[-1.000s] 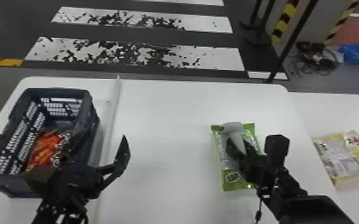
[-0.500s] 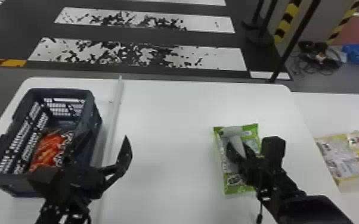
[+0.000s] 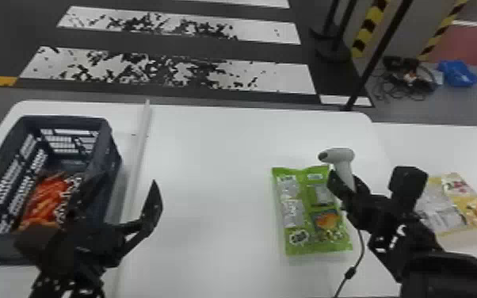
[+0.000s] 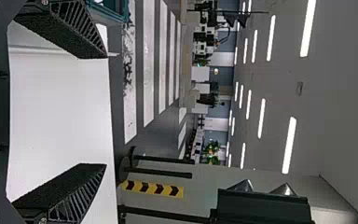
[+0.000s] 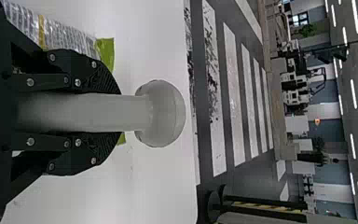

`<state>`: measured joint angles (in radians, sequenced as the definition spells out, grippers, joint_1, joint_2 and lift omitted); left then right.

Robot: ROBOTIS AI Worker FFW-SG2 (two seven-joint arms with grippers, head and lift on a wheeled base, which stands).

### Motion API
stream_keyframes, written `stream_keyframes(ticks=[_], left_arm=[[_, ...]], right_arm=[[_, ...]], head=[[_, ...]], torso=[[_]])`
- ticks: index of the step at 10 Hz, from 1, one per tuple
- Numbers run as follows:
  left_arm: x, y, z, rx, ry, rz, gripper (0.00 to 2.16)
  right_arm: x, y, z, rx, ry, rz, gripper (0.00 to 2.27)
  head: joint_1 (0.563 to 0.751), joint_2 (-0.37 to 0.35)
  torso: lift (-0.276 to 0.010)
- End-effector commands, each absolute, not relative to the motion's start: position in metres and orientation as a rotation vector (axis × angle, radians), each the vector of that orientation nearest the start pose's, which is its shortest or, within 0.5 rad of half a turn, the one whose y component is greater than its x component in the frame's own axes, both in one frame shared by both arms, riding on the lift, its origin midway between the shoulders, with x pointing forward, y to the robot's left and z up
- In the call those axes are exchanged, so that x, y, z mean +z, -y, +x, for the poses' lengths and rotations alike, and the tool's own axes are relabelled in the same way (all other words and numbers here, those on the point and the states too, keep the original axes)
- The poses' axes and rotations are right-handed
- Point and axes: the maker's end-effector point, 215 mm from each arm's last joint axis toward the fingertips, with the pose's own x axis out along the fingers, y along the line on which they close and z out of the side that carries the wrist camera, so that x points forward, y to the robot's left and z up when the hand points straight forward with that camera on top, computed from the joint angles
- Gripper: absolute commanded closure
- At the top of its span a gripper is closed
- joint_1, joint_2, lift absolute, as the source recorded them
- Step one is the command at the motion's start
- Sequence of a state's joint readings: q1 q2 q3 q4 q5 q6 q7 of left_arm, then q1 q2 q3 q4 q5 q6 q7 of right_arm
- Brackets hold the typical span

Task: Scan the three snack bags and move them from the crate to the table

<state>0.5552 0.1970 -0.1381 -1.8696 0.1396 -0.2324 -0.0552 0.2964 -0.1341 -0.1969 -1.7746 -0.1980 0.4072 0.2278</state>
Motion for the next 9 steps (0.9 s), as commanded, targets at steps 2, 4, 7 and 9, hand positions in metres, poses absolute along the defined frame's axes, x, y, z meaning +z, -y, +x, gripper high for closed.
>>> stream_keyframes(ticks=[2, 4, 7, 9], left_arm=[[-0.395, -0.171, 0.400, -0.242, -0.051, -0.039, 0.04], [-0.397, -0.170, 0.400, -0.242, -0.056, -0.036, 0.04], [-0.397, -0.165, 0.398, -0.250, -0.056, -0.034, 0.04], [-0.399, -0.166, 0.397, -0.248, -0.060, -0.034, 0.04]], right_arm=[[-0.501, 0.403, 0.468, -0.018, -0.476, 0.108, 2.24], [-0.519, 0.439, 0.466, -0.045, -0.485, 0.086, 2.24], [-0.553, 0.460, 0.462, -0.065, -0.542, 0.094, 2.24], [-0.564, 0.472, 0.463, -0.085, -0.547, 0.094, 2.11]], head=[[0.695, -0.206], [0.695, -0.292], [0.695, -0.346], [0.695, -0.350]], torso=[[-0.062], [-0.062], [-0.062], [-0.062]])
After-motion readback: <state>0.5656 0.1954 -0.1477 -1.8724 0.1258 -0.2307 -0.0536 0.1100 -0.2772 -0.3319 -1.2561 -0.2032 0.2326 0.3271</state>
